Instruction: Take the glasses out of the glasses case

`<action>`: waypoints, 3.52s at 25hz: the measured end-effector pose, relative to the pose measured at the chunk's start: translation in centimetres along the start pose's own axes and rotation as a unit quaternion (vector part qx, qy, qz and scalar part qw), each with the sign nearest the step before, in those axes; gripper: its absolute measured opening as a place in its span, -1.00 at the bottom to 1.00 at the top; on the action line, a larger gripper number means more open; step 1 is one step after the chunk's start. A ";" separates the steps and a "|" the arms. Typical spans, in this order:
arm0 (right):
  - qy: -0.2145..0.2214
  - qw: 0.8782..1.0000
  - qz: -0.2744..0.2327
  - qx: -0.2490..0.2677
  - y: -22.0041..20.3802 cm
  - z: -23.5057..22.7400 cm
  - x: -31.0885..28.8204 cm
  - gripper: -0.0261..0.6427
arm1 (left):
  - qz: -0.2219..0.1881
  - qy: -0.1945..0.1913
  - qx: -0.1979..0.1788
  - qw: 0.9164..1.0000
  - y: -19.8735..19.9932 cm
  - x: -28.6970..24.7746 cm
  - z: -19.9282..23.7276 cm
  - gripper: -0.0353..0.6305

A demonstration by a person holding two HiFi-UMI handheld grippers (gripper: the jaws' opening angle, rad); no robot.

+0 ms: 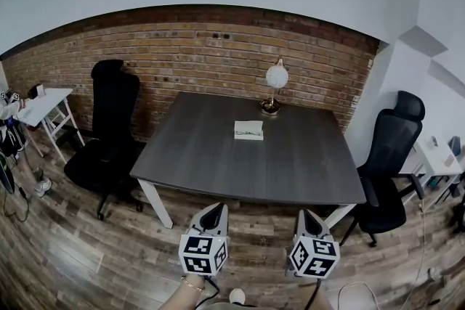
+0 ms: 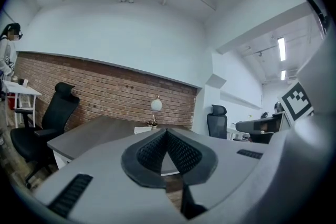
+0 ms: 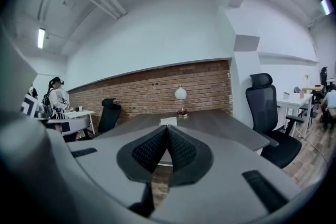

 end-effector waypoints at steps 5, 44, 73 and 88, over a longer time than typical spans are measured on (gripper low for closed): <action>0.003 1.000 0.005 -0.004 0.5 -2.6 -3.0 -0.83 | 0.001 0.006 0.000 1.000 0.6 -3.4 -0.3 -0.84; 0.032 0.998 0.032 -0.035 0.6 -7.7 -20.3 -0.83 | -0.002 0.036 -0.015 0.999 1.9 -19.8 4.3 -0.84; 0.045 0.998 0.037 -0.031 7.0 -4.5 -40.7 -0.83 | 0.004 0.026 -0.010 1.000 8.2 -36.4 15.9 -0.84; 0.084 0.993 0.081 -0.010 5.7 -4.4 -45.7 -0.83 | 0.046 0.073 0.000 0.996 6.3 -39.5 18.2 -0.84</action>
Point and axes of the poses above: the fingertips, and each gripper's own axes: x backward along the fingers, z to its left, y out of its top, the point moved 5 cm from there along x, backward along the fingers, and after that the axes turned 10 degrees about x, right-handed, at the moved point
